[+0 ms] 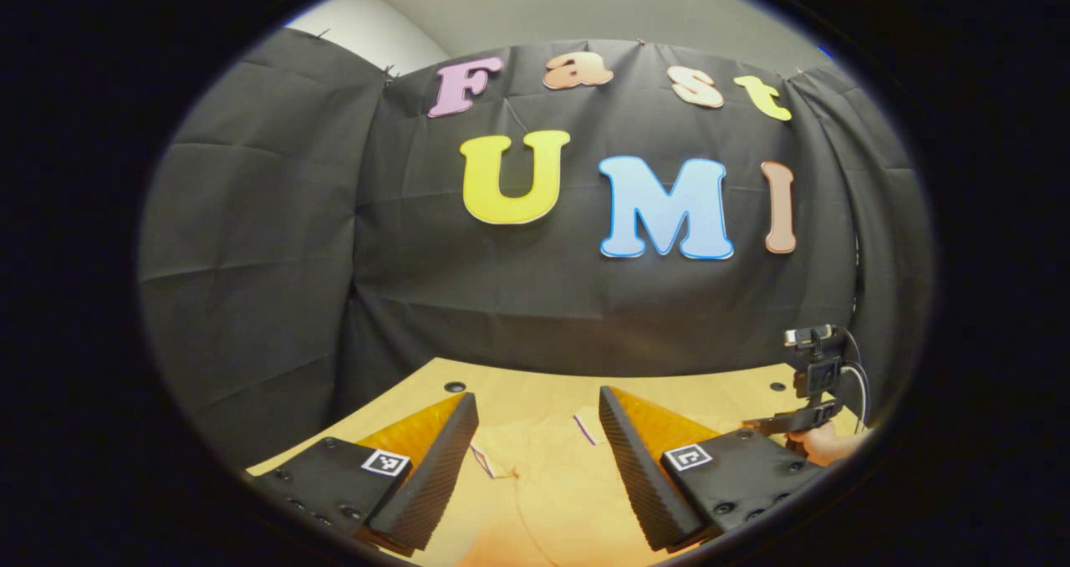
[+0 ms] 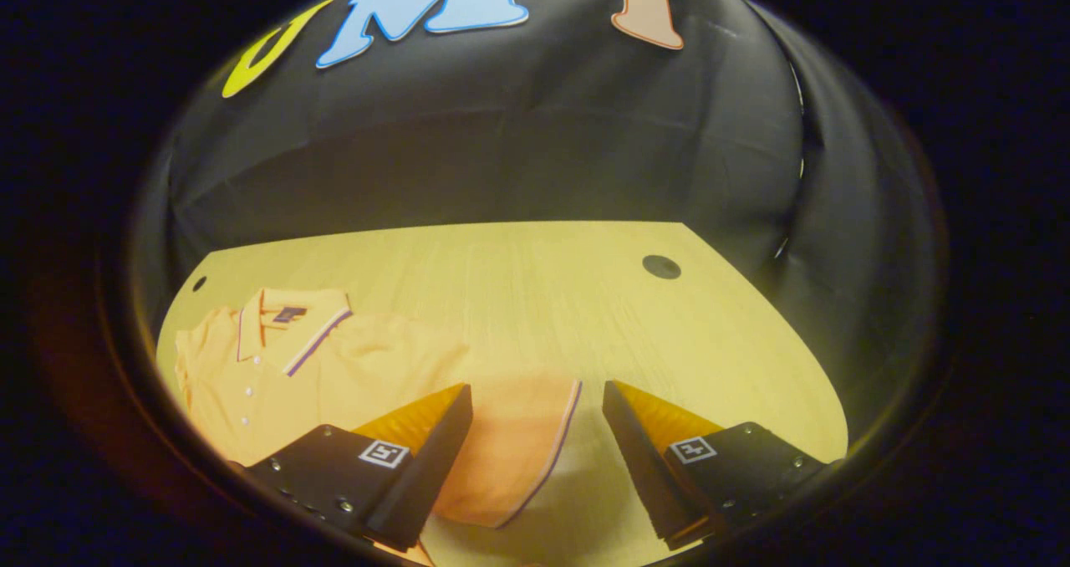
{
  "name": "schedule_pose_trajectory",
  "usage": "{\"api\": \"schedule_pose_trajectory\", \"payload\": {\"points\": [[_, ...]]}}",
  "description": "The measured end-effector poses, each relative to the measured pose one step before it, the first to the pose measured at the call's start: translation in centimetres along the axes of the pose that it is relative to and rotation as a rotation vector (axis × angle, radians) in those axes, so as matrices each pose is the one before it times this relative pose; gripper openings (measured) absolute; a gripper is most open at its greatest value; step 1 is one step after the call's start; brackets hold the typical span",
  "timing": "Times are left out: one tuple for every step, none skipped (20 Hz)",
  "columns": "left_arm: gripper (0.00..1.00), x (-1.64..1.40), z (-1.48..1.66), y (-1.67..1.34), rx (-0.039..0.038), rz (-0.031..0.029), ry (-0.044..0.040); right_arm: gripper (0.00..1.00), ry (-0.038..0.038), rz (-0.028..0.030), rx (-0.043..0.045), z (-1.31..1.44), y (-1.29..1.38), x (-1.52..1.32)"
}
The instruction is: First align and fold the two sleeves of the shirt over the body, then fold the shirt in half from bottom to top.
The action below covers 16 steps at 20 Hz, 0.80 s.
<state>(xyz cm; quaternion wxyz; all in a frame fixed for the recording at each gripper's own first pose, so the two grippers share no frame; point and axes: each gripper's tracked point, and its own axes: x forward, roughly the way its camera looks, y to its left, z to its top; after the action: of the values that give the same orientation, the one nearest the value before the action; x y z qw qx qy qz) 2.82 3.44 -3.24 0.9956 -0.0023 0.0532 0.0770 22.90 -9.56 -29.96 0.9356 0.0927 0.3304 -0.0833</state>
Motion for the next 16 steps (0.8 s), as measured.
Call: {"api": "schedule_pose_trajectory", "payload": {"points": [[0.96, 0.0, -0.027, 0.093, -0.0002, 0.00516, 0.00341, 0.97, 0.026, 0.00637, 0.01315, -0.428, 0.076, 0.353], [0.96, 0.119, -0.165, 0.178, 0.00087, 0.00582, 0.00351, 0.97, 0.01489, 0.00411, 0.01526, -0.172, 0.047, 0.335], [0.96, -0.155, -0.099, 0.206, 0.00013, 0.00624, 0.00155, 0.97, 0.01283, -0.00195, 0.01339, -0.229, -0.132, 0.365], [0.96, -0.007, -0.06, 0.183, -0.00165, 0.00589, 0.00116, 0.98, 0.0096, -0.00108, 0.01038, -0.163, -0.07, 0.139], [0.96, 0.038, -0.009, 0.158, -0.00153, 0.00579, 0.00175, 0.98, 0.0079, -0.00256, 0.00335, -0.212, 0.003, 0.171], [0.96, 0.042, -0.112, 0.135, -0.00105, 0.00355, 0.00258, 0.98, 0.00862, -0.00122, -0.00429, -0.217, -0.025, 0.1], [0.96, -0.014, -0.1, -0.12, -0.00114, 0.00008, 0.00316, 0.97, 0.00961, 0.00552, -0.00922, -0.321, 0.057, 0.062], [0.96, 0.129, -0.066, -0.086, -0.00078, -0.001, 0.00204, 0.95, -0.00326, 0.01145, -0.00228, 0.078, 0.209, -0.093], [0.96, 0.008, 0.013, -0.047, 0.00095, 0.00032, 0.00074, 0.89, -0.00232, 0.0027, -0.00114, 0.018, 0.068, 0.069], [0.96, 0.037, 0.015, -0.098, 0.00136, -0.00082, 0.001, 0.86, 0.0038, 0.01059, 0.00198, -0.068, 0.269, 0.172], [0.96, -0.015, -0.104, -0.107, 0.00117, -0.0015, -0.00025, 0.76, 0.00208, 0.00683, 0.0064, -0.018, 0.156, -0.144], [0.96, 0.02, -0.02, -0.1, 0.00085, -0.00151, -0.00027, 0.71, -0.00273, 0.00171, -0.00188, 0.047, -0.165, 0.131], [0.96, -0.079, 0.075, -0.083, 0.0003, -0.00079, -0.00052, 0.68, -0.00073, 0.00751, -0.00356, -0.106, 0.067, -0.284], [0.96, -0.053, 0.03, -0.067, -0.00016, -0.0024, -0.00021, 0.65, 0.00203, 0.0008, 0.00303, 0.144, -0.045, 0.151], [0.96, -0.02, -0.041, 0.022, 0.00062, 0.00082, -0.00084, 0.39, -0.00041, 0.00264, -0.00309, 0.092, 0.023, -0.106], [0.96, -0.101, -0.052, 0.044, -0.00014, 0.00168, -0.00068, 0.3, -0.00399, 0.01204, -0.00314, 0.107, 0.154, -0.056]]}}
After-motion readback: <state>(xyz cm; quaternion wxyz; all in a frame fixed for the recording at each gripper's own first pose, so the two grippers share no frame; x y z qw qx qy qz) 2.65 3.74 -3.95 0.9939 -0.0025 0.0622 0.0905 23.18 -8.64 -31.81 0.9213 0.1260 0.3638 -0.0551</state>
